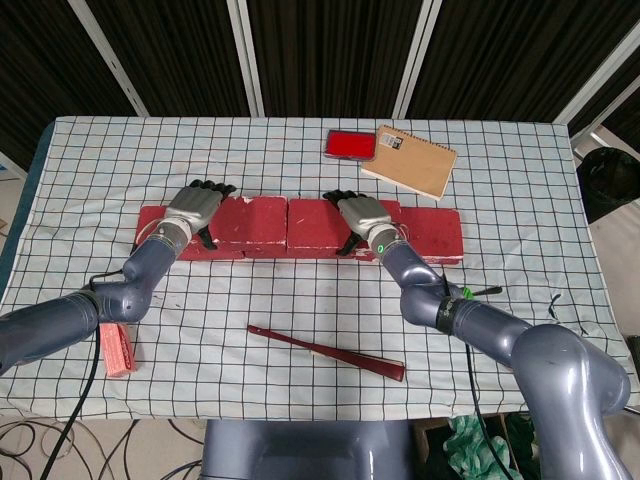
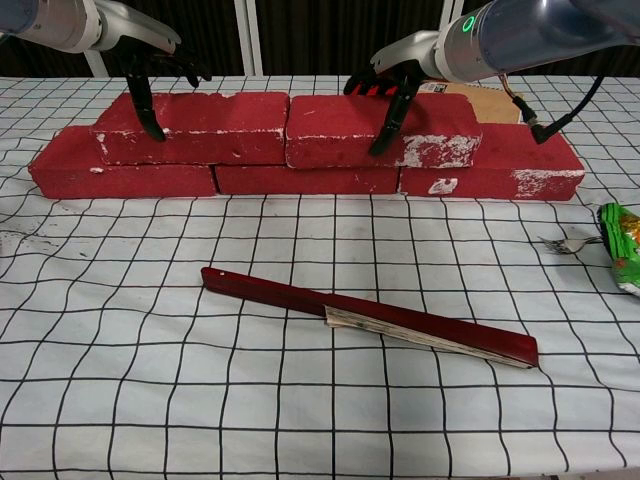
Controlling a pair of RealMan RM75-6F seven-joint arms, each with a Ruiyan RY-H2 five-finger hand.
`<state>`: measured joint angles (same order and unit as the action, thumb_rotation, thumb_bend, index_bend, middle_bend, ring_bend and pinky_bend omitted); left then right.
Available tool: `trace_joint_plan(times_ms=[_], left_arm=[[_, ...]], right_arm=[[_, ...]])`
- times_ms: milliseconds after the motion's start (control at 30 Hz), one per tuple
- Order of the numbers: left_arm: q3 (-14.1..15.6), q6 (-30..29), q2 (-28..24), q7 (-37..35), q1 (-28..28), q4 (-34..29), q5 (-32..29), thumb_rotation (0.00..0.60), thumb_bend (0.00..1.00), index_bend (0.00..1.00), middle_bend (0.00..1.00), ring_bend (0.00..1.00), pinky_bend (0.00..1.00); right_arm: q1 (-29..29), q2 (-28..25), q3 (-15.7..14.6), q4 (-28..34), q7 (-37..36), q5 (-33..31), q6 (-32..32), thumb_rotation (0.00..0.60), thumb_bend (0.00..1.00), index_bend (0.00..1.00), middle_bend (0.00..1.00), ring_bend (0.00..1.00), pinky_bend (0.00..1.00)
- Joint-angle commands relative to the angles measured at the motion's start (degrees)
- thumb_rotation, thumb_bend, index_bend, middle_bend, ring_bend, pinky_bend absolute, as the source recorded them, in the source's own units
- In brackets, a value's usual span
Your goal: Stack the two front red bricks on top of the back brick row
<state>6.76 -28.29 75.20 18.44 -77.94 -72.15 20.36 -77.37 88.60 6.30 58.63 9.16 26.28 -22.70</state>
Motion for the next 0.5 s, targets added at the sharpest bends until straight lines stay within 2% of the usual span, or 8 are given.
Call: trace_joint_plan(times_ms=[33,500], left_arm=[[-0.01,0.04,-0.09,-0.07,0.01,-0.01,-0.02,0.600,0.00,0.05,0.06,0.00,0.00],[0.14,0.46,-0.39,-0.40,0.17,0.05,0.06,0.600,0.00,0.05,0.06,0.00,0.00]], right_arm=[[0.01,0.14,0.39,-0.05,-0.50,0.19,-0.10,0.600,0.10,0.02,0.00,0.00,0.09],[-0.03,0.53,0.28,-0.74,-1.22,0.48,-0.28,0.600,0.10,0.01,0.00,0.00,0.09]])
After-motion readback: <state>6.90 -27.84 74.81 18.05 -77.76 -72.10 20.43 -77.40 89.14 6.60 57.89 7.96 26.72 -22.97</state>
